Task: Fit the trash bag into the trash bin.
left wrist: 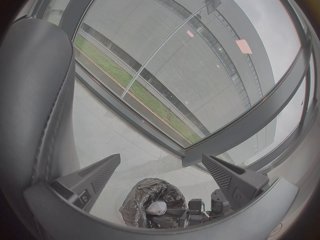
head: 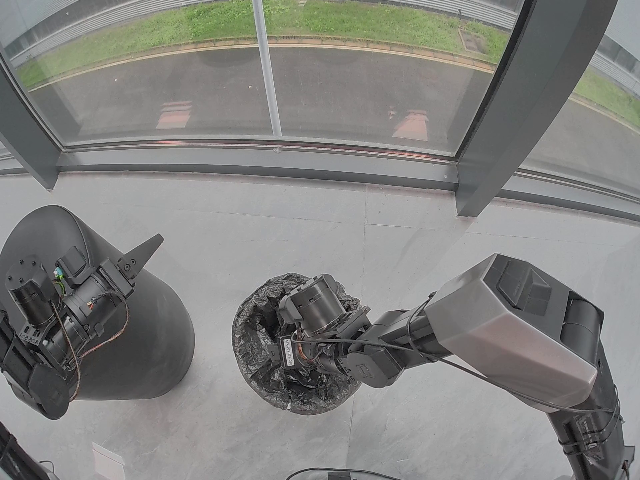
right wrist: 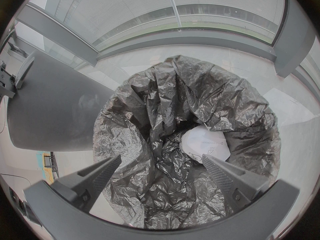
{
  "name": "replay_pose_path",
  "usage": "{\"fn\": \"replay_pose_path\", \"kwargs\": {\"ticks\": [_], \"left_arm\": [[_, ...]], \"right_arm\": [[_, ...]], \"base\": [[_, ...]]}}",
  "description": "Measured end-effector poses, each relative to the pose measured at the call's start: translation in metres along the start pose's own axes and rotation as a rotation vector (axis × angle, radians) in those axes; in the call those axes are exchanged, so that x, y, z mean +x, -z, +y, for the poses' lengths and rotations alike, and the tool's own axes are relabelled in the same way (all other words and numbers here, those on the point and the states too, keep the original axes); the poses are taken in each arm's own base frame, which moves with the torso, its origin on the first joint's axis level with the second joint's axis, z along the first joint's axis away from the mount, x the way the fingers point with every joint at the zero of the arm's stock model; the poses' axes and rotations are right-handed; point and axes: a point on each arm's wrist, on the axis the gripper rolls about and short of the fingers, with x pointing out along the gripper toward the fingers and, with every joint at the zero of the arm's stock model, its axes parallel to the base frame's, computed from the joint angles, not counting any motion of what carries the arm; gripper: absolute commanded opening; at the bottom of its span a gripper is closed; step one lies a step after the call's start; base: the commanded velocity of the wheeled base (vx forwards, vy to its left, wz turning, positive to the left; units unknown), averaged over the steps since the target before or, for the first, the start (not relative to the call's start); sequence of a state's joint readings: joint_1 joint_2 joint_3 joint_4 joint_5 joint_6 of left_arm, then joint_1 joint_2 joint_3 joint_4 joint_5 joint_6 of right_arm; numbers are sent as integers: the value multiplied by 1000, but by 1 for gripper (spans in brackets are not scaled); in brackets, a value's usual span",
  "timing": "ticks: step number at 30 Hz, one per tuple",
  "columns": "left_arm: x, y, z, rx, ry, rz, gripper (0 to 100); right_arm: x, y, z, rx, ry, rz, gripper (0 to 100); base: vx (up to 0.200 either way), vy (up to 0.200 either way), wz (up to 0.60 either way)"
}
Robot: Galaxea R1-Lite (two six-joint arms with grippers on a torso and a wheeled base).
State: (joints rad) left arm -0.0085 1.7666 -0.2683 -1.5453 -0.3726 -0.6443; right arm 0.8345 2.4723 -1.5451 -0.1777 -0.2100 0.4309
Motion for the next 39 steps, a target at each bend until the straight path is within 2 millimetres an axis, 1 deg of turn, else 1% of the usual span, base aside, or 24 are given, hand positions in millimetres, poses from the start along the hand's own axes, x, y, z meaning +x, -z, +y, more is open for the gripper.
{"fn": "replay_pose_path", "kwargs": {"ticks": [11,30,39], "left_arm": [[0,0,0,0,0,0,100],[0,1,0,-1,2,4,100],[0,1,0,-1,1,5,100]], "right_arm": [[19,-3,-4,3,27,-36,100],[53,-7,2,-27,24,-114,100],[77,-7,-11,-57,47,-131,100]], "base": [[0,0,0],[0,0,0],[0,0,0]]}}
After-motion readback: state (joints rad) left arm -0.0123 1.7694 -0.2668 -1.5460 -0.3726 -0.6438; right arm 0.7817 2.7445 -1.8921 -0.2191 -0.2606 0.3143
